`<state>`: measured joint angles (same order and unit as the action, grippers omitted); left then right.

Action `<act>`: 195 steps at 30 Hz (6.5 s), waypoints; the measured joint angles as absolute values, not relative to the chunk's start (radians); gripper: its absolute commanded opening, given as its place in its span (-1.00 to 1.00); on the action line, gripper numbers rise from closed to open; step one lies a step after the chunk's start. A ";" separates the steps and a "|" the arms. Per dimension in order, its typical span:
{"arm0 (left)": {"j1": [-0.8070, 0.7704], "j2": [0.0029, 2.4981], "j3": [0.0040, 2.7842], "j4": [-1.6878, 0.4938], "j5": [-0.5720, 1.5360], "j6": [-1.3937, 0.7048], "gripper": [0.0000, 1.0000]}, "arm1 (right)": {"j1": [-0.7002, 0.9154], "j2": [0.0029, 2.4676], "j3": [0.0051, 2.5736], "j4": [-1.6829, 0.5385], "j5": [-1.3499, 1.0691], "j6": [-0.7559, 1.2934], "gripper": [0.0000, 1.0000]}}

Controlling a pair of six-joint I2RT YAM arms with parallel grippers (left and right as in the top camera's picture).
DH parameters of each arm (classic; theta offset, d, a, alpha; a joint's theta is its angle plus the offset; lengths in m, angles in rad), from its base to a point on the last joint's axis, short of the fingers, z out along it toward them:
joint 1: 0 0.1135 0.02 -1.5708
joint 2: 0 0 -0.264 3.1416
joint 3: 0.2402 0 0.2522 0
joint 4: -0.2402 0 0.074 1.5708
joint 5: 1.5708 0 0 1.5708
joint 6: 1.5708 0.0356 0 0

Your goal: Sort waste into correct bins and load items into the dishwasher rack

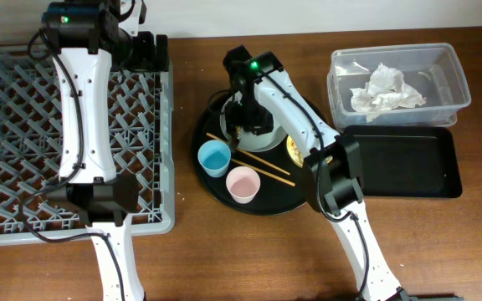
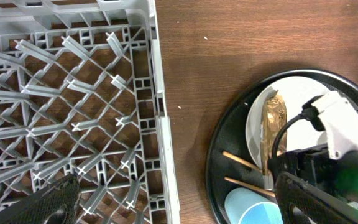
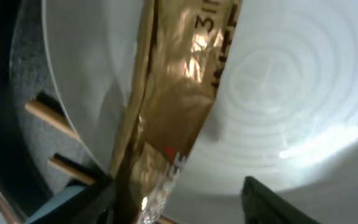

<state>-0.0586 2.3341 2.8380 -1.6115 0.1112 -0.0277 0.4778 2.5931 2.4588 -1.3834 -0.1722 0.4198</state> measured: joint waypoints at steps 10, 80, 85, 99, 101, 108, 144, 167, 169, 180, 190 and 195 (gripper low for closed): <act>-0.059 2.334 2.838 -1.612 0.111 -0.028 0.99 | 0.477 2.593 2.383 -1.251 -0.176 0.421 -0.92; -0.059 2.334 2.838 -1.612 0.111 -0.028 0.99 | 0.279 1.768 2.084 -1.458 -0.142 0.311 0.24; -0.059 2.334 2.838 -1.612 0.111 -0.028 0.99 | 0.302 1.827 1.892 -1.366 -0.134 0.316 0.24; -0.059 2.334 2.838 -1.612 0.111 -0.028 0.99 | 0.346 1.853 1.763 -1.294 -0.011 0.270 0.25; -0.059 2.334 2.838 -1.612 0.111 -0.028 0.99 | 0.346 1.853 1.763 -1.292 -0.007 0.265 0.26; -0.059 2.334 2.838 -1.612 0.111 -0.028 0.99 | 0.346 1.853 1.763 -1.288 -0.004 0.258 0.26; -0.059 2.334 2.838 -1.612 0.111 -0.028 0.98 | 0.346 1.853 1.547 -1.032 -0.004 -0.214 0.25; -0.059 2.334 2.838 -1.612 0.111 -0.028 0.99 | 0.346 1.853 1.286 -0.736 -0.073 -0.104 -0.32; -0.059 2.334 2.838 -1.612 0.111 -0.028 0.99 | 0.346 1.853 1.277 -0.723 -0.073 -0.101 -0.34; -0.059 2.334 2.838 -1.612 0.111 -0.028 0.99 | 0.346 1.853 1.253 -0.680 -0.073 -0.057 -0.57; -0.059 2.334 2.838 -1.612 0.111 -0.028 0.99 | 0.346 1.864 1.253 -0.676 -0.073 -0.052 -0.56; -0.059 2.334 2.838 -1.612 0.111 -0.028 0.99 | 0.346 1.894 1.253 -0.679 -0.073 -0.048 -0.61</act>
